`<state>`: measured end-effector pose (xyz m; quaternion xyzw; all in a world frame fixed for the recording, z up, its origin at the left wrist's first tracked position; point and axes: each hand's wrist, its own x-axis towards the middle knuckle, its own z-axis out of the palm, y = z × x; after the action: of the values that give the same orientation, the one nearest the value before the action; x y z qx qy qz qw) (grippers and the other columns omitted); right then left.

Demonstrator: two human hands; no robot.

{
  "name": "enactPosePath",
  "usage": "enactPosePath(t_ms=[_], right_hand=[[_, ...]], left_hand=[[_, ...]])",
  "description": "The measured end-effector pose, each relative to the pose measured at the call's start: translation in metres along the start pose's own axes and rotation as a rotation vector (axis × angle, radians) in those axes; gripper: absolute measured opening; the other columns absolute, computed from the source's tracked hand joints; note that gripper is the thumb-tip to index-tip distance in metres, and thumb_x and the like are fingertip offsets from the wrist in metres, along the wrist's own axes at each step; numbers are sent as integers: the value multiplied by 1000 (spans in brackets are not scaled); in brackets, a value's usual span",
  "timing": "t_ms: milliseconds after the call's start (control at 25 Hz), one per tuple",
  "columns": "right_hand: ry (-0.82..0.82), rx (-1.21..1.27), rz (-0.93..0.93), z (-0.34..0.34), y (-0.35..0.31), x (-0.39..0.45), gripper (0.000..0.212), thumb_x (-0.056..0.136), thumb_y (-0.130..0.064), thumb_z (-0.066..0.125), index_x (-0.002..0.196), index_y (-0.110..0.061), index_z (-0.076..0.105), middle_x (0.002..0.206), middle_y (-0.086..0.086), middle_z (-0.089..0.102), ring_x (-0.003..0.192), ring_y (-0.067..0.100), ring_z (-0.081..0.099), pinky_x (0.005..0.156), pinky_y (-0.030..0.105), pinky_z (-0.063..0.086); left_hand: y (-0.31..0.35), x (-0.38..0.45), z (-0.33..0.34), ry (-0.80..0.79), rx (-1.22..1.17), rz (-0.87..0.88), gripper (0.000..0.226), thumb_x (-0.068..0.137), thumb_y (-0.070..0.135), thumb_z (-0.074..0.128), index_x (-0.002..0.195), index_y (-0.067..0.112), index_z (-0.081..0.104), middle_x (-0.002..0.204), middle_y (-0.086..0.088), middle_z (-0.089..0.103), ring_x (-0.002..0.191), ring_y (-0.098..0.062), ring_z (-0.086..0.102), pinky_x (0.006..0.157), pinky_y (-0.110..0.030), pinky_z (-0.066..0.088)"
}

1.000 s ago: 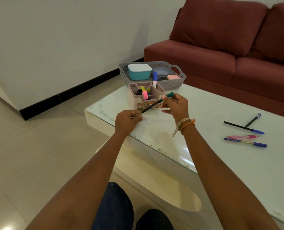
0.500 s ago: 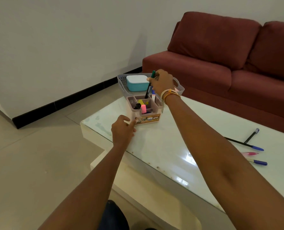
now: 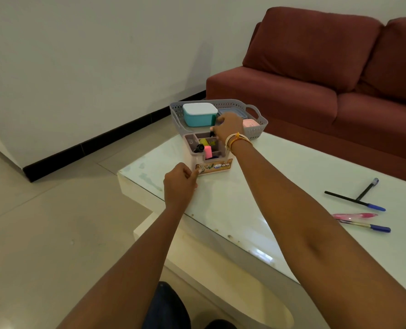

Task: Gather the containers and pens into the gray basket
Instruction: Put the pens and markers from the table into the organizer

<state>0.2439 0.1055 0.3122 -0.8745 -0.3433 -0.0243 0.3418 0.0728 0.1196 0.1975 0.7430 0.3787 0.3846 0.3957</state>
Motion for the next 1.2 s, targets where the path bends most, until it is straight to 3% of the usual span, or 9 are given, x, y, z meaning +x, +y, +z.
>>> enactPosePath(t_ms=[160, 280, 360, 520, 640, 840, 920, 1040, 1200], right_hand=[[92, 141, 74, -24, 25, -47, 26, 85, -14, 62, 108, -5, 68, 111, 12, 67, 103, 26, 62, 91, 33, 51], [106, 133, 172, -33, 60, -95, 24, 85, -18, 63, 106, -9, 69, 115, 10, 67, 109, 26, 59, 95, 31, 47], [137, 87, 218, -39, 88, -125, 22, 85, -16, 63, 105, -10, 69, 116, 8, 67, 114, 26, 58, 98, 29, 44], [255, 48, 247, -53, 134, -182, 26, 81, -6, 50, 97, -10, 70, 105, 10, 70, 104, 28, 63, 87, 30, 49], [308, -63, 246, -73, 164, -210, 31, 80, -3, 49, 102, -9, 69, 107, 13, 67, 106, 30, 59, 88, 35, 48], [487, -274, 347, -123, 219, -238, 43, 74, 1, 59, 115, -10, 65, 117, 15, 59, 112, 33, 52, 92, 40, 44], [408, -402, 421, -136, 244, -241, 52, 76, 2, 58, 125, -15, 58, 128, 13, 53, 121, 32, 46, 98, 43, 39], [209, -458, 361, -143, 263, -232, 56, 81, 2, 50, 130, -24, 55, 137, 4, 50, 132, 25, 41, 111, 51, 24], [123, -460, 283, -135, 259, -221, 48, 86, 3, 42, 122, -24, 59, 128, 6, 52, 122, 30, 44, 100, 48, 38]], left_hand=[[10, -15, -4, -165, 316, 220, 25, 86, 42, 62, 75, 21, 54, 71, 3, 62, 69, -16, 57, 64, -29, 46], [23, -50, 10, -346, 579, 415, 21, 91, 43, 50, 102, 28, 60, 110, 2, 59, 107, -20, 53, 85, -36, 44], [34, -74, 23, -400, 667, 432, 32, 95, 40, 42, 123, 27, 53, 132, -1, 50, 124, -22, 45, 94, -42, 36], [60, -117, 48, -630, 755, 452, 50, 100, 42, 30, 144, 19, 32, 157, -4, 24, 147, -21, 18, 113, -60, 13], [68, -137, 58, -673, 750, 461, 50, 102, 38, 25, 148, 19, 26, 160, -2, 16, 149, -19, 10, 114, -64, 5], [95, -151, 82, -718, 649, 468, 46, 102, 36, 30, 145, 21, 32, 159, -1, 21, 148, -16, 14, 116, -61, 3], [107, -163, 98, -739, 593, 472, 45, 101, 38, 34, 143, 22, 36, 157, -1, 25, 148, -16, 15, 116, -59, 2], [115, -167, 113, -733, 520, 419, 46, 97, 45, 41, 139, 25, 41, 153, 2, 31, 147, -16, 17, 116, -57, -2], [107, -164, 114, -717, 468, 416, 46, 96, 45, 45, 137, 25, 43, 153, 4, 33, 146, -14, 21, 118, -53, 0]])
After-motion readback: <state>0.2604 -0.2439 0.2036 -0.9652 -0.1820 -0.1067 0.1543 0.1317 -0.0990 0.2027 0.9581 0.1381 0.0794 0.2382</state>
